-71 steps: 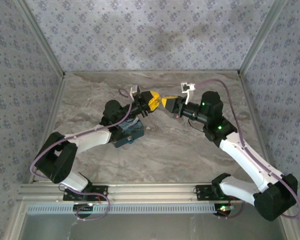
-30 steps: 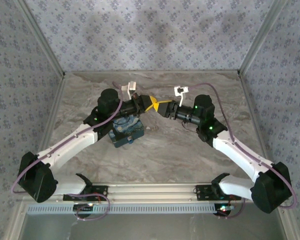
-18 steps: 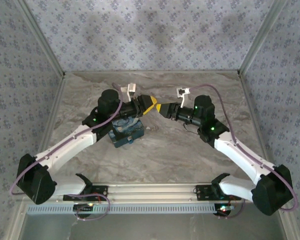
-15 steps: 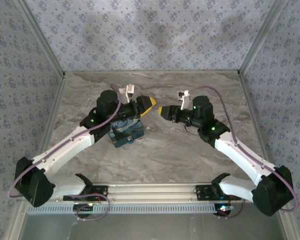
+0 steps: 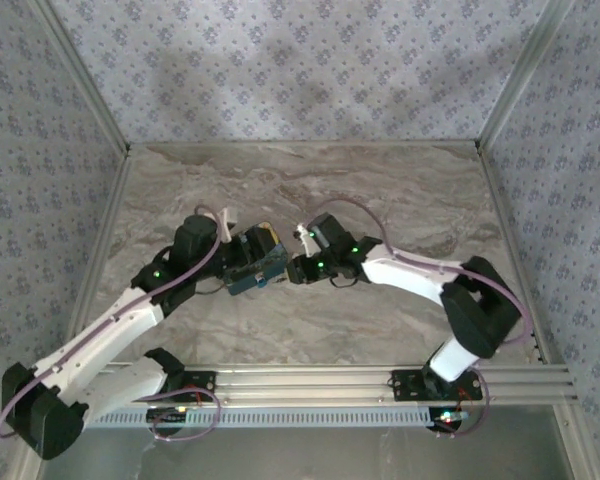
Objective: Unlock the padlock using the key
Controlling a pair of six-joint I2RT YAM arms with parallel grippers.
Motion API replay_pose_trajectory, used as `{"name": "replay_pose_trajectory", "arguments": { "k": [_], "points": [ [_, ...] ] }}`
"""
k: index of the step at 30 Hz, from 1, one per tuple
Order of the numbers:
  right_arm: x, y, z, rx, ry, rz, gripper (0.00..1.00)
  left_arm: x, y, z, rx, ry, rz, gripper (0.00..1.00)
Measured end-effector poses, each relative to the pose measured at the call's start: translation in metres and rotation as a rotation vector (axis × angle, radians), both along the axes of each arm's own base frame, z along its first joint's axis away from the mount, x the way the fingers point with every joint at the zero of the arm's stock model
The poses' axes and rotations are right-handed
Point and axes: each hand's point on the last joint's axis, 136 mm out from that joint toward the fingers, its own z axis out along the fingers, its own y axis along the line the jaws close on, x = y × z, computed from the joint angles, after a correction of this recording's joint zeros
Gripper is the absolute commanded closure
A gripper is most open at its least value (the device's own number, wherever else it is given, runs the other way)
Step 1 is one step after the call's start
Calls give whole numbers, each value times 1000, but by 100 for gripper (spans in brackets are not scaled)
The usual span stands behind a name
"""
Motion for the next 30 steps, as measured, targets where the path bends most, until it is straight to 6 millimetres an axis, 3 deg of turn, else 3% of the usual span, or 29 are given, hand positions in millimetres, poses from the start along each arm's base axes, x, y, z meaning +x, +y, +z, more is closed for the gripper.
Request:
{"name": "replay_pose_trajectory", "arguments": {
  "k": [6, 12, 21, 30],
  "points": [
    [6, 30, -14, -40, -13, 80, 61, -15, 26, -25, 44, 26, 61, 28],
    [23, 47, -26, -86, -28, 109, 57, -19, 44, -30, 53, 25, 110, 28],
    [23, 49, -58, -185, -7, 148, 55, -18, 49, -34, 65, 42, 125, 28],
    [19, 47, -68, -228, -13, 171, 60, -14, 56, -40, 79, 64, 148, 28]
  ]
}}
